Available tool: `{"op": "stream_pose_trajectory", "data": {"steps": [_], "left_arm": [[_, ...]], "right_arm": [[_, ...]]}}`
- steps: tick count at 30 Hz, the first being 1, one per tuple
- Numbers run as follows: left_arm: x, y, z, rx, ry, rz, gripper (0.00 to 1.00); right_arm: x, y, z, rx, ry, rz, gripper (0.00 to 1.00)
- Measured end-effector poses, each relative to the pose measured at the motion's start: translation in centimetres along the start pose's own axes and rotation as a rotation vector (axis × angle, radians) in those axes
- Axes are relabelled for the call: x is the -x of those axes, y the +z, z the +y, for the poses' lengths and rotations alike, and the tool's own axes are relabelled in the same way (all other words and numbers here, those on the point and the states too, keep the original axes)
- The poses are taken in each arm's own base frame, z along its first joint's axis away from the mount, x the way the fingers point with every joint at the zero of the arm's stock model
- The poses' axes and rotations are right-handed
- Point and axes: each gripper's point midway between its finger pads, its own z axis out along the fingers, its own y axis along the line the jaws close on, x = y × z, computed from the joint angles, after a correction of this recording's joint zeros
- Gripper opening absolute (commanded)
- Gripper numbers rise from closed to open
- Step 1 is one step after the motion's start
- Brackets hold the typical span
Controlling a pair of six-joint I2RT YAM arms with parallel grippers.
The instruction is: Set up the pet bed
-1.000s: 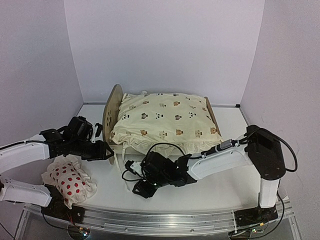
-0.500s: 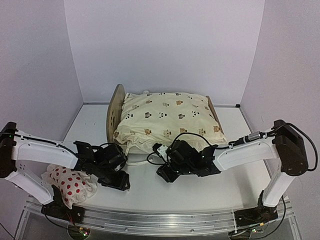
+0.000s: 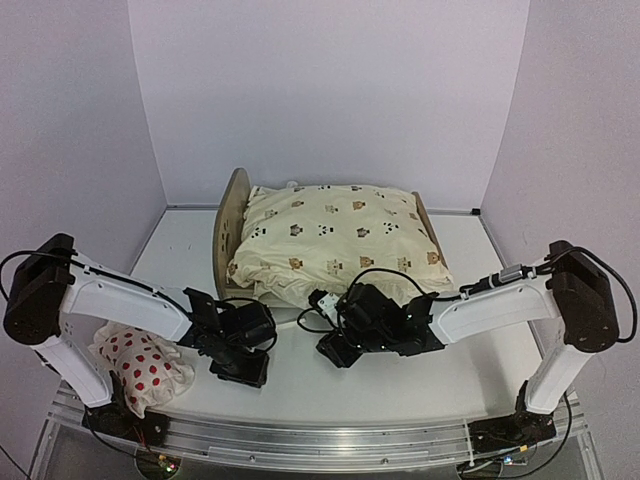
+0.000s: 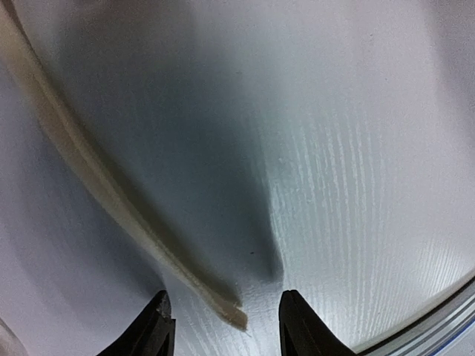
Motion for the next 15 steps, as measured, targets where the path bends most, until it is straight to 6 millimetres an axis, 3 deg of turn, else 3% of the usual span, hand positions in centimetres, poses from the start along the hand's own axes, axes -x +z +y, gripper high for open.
{"op": "stream_pose_trajectory", "data": {"steps": [3,6,12,15], "left_arm": [[0.5,0.3,-0.6,0.004,0.001,-0.015,0.27],[0.6,0.5,-0.9,0.013,0.007,-0.027,0.02],[0.7,0.5,-1.0,0.033,0.009,-0.048,0.0],[0.7,-0.5,-0.2,0.055,-0.002,-0.069,0.0]], "right_arm": [[0.1,0.0,0.0,0.001,-0.001,-0.003,0.56],[0.1,0.0,0.0,0.001,-0.003,-0.005,0.56],[0.1,0.0,0.2,0.01,-0.004,-0.002,0.56],[0.4,0.6,0.9,0.042,0.0,0.002,0.58]]}}
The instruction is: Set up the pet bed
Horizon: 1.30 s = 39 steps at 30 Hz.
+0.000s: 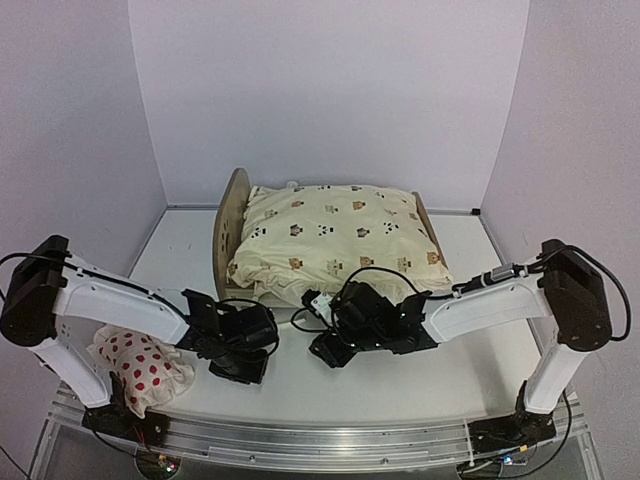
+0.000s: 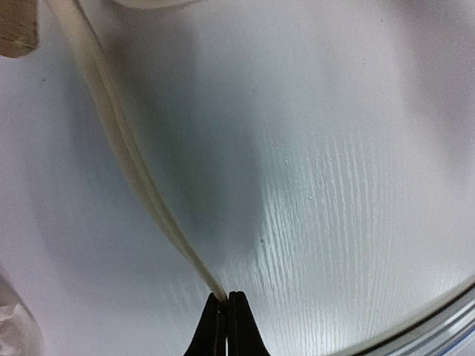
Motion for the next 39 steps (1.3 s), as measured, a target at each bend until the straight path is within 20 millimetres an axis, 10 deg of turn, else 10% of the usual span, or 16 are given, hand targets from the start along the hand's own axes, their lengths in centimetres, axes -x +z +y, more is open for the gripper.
{"op": "stream_pose_trajectory", "data": {"steps": [9,25,34,39], "left_arm": [[2.1,-7.6,1.4,-0.101,-0.09,-0.182,0.0],[0.8,-8.5,4.0,-0.082,-0.121,-0.198,0.0],[0.9,-9.3,4.2,-0.112,-0.12,-0.22,0.0],[1.2,-10.1,4.3,-0.137,-0.128,-0.251,0.0]], "right_arm": [[3.8,4.2,3.6,0.142,0.008,-0.07,0.63],[9.1,10.4,6.2,0.152,-0.08,-0.289,0.64],[10.6,12.1,6.2,0.059,-0.116,-0.389,0.03],[10.8,11.7,7.8,0.078,-0.162,-0.427,0.0]]}}
